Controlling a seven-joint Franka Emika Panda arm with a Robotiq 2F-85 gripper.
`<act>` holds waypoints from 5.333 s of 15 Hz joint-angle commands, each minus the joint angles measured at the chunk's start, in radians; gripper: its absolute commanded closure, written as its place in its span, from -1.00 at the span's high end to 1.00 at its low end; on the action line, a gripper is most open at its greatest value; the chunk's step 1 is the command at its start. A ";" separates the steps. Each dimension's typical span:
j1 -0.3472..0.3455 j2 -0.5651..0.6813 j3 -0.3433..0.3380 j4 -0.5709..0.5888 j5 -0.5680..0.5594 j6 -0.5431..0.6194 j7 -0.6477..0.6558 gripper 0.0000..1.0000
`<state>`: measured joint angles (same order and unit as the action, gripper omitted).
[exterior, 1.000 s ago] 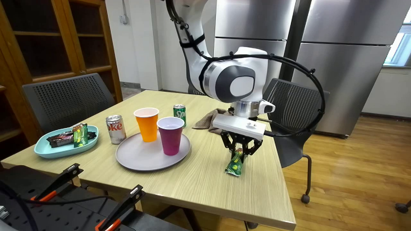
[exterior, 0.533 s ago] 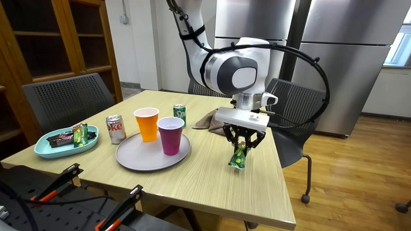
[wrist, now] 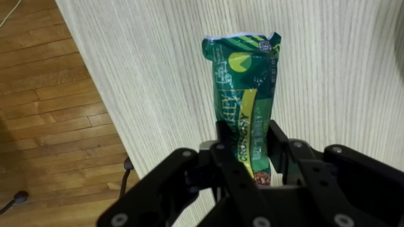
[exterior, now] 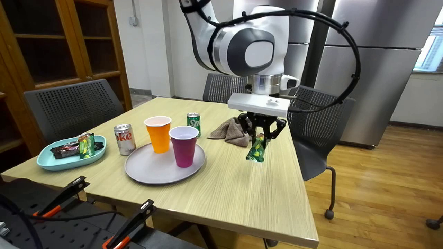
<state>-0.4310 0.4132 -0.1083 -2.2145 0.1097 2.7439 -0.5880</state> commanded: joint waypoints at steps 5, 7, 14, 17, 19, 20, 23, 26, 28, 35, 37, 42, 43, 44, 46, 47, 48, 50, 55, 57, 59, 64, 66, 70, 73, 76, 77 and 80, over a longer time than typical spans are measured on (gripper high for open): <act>0.028 -0.261 0.024 -0.156 0.007 -0.031 -0.037 -0.83; 0.053 -0.314 0.027 -0.189 0.018 -0.028 -0.054 -0.83; 0.189 -0.466 0.027 -0.312 0.100 -0.024 -0.176 -0.83; 0.266 -0.515 0.022 -0.363 0.159 -0.030 -0.244 -0.83; 0.317 -0.546 0.020 -0.397 0.193 -0.032 -0.281 -0.83; 0.342 -0.560 0.017 -0.410 0.210 -0.038 -0.300 -0.83; 0.417 -0.600 0.014 -0.460 0.259 -0.049 -0.344 -0.83; 0.485 -0.637 0.012 -0.504 0.296 -0.060 -0.382 -0.83; 0.526 -0.658 0.014 -0.531 0.307 -0.064 -0.398 -0.83; 0.649 -0.658 0.049 -0.558 0.283 -0.058 -0.341 -0.83; 0.673 -0.655 0.071 -0.560 0.276 -0.055 -0.309 -0.83; 0.714 -0.642 0.139 -0.559 0.249 -0.041 -0.199 -0.83; 0.722 -0.638 0.153 -0.559 0.243 -0.039 -0.174 -0.83; 0.728 -0.636 0.163 -0.559 0.237 -0.043 -0.154 -0.83; 0.746 -0.632 0.182 -0.559 0.239 -0.046 -0.120 -0.83; 0.758 -0.628 0.191 -0.559 0.244 -0.048 -0.105 -0.83; 0.768 -0.627 0.196 -0.559 0.250 -0.051 -0.097 -0.83; 0.790 -0.619 0.210 -0.559 0.260 -0.049 -0.072 -0.83; 0.833 -0.583 0.243 -0.559 0.276 -0.034 -0.018 -0.83; 0.845 -0.564 0.264 -0.558 0.277 -0.028 0.015 -0.83; 0.866 -0.543 0.279 -0.559 0.312 -0.013 0.008 -0.83; 0.903 -0.497 0.326 -0.558 0.443 0.012 -0.026 -0.83; 0.910 -0.477 0.343 -0.558 0.512 0.037 -0.062 -0.83; 0.887 -0.413 0.371 -0.540 0.607 0.051 -0.136 -0.83; 0.860 -0.360 0.389 -0.517 0.639 0.064 -0.175 -0.83; 0.830 -0.312 0.419 -0.493 0.653 0.078 -0.201 -0.83; 0.818 -0.296 0.433 -0.481 0.657 0.086 -0.207 -0.83; 0.780 -0.241 0.472 -0.443 0.656 0.110 -0.219 -0.83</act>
<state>0.4043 0.1096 0.3056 -2.7090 0.7358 2.8224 -0.7610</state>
